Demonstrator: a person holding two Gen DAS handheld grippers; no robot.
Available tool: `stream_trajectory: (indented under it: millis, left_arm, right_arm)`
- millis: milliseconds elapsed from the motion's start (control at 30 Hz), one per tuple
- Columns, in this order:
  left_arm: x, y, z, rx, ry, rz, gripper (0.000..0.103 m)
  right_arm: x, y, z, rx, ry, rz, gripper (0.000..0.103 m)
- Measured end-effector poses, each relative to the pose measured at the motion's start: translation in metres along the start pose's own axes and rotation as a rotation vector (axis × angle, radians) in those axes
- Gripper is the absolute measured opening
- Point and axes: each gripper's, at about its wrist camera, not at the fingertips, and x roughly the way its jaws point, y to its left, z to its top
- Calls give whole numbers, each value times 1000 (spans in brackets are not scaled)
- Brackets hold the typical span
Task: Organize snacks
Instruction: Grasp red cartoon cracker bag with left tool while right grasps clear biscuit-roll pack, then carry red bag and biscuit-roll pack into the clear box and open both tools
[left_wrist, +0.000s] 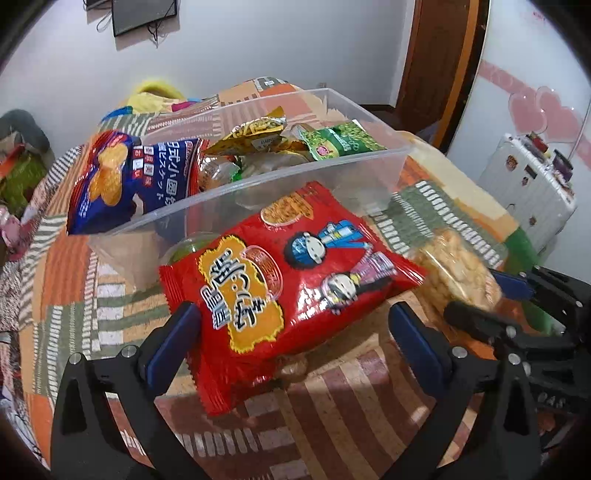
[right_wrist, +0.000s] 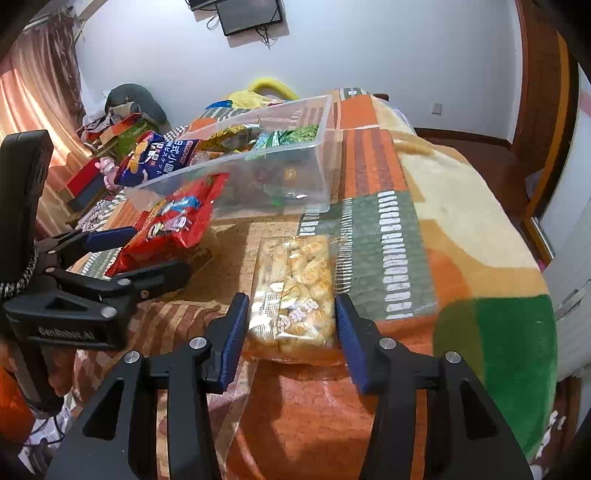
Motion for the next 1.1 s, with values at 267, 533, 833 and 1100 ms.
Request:
stream_trajectory:
  millis: [267, 533, 833, 1100]
  left_arm:
    - [14, 1, 10, -25, -43, 39, 96]
    - [-6, 11, 0, -17, -78, 1, 45]
    - [-34, 38, -6, -103, -87, -102, 27]
    - [-67, 49, 6, -123, -163, -113, 27]
  right_arm:
    - [3, 1, -5, -5, 2, -5, 53]
    - [0, 0, -3, -2, -16, 4, 46]
    - [-9, 3, 2, 5, -37, 24, 44]
    - [-24, 9, 24, -17, -112, 32, 43]
